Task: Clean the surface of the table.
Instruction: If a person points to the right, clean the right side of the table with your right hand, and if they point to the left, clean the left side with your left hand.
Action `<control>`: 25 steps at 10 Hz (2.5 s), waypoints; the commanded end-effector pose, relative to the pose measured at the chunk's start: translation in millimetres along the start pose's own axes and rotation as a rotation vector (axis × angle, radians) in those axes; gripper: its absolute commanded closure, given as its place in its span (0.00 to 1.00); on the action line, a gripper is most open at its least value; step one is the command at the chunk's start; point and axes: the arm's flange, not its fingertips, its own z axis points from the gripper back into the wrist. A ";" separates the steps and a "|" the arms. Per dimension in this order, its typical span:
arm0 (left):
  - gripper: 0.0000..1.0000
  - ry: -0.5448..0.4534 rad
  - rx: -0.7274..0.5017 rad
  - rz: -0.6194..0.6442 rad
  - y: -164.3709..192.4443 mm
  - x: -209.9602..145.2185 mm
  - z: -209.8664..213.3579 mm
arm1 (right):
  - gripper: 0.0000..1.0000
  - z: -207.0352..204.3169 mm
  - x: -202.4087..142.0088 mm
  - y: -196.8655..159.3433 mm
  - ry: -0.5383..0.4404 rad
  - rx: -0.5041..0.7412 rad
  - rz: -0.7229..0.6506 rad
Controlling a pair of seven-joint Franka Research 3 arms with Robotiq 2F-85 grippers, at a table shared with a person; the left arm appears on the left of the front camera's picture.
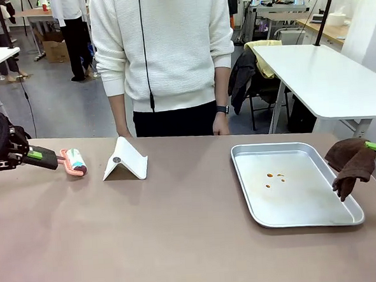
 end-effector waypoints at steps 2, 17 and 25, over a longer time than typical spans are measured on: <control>1.00 0.004 0.080 0.048 8.2 5.5 -33.8 | 1.00 0.1 -2.7 4.8 0.015 0.005 0.009; 1.00 0.065 -0.563 -0.140 24.6 -105.9 197.4 | 1.00 0.1 -2.7 4.8 0.015 0.005 0.009; 1.00 0.081 -0.579 -0.125 33.8 -119.5 206.9 | 1.00 0.1 -2.7 4.8 0.015 0.005 0.009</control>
